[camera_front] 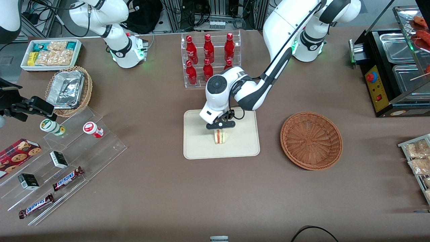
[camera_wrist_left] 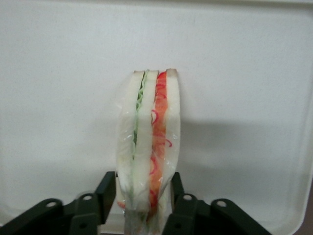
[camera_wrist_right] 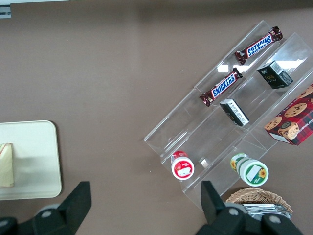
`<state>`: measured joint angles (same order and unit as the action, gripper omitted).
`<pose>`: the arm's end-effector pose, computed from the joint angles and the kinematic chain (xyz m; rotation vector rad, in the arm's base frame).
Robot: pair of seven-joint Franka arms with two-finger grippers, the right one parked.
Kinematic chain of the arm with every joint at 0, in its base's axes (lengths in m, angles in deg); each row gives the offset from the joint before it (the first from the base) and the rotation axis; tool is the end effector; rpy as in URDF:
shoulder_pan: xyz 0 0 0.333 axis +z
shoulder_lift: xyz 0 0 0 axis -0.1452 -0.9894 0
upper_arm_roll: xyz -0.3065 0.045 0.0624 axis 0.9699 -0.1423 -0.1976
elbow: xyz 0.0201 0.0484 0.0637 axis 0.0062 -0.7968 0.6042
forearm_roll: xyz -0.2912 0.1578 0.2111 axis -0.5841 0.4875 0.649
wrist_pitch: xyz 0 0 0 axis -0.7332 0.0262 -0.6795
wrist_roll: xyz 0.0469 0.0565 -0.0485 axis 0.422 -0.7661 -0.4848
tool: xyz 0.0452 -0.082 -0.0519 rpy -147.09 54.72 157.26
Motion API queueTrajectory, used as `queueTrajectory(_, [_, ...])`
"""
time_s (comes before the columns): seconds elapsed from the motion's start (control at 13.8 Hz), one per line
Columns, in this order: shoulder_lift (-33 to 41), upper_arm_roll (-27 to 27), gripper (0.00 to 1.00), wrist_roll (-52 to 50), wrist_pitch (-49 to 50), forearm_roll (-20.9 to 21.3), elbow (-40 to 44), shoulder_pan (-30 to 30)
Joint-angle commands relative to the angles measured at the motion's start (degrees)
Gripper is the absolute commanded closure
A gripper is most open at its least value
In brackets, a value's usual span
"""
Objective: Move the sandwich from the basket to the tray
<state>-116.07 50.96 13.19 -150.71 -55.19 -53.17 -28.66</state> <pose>0.4617 -0.5125 0.2456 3.1254 0.1566 -0.0178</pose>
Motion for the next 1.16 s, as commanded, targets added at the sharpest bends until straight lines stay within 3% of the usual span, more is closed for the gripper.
queueTrajectory(0.0, [4.48,-0.69,0.00,-1.29,1.38,-0.09,0.18,0.01])
queueTrajectory(0.29, [15.02,-1.40,0.00,-5.69,13.91,-0.18,0.53,4.13])
queueTrajectory(0.51, [22.59,-1.66,0.00,-3.60,23.86,0.26,0.45,10.10])
queueTrajectory(1.09, [34.73,-1.66,0.00,25.20,40.66,-2.72,0.27,29.43])
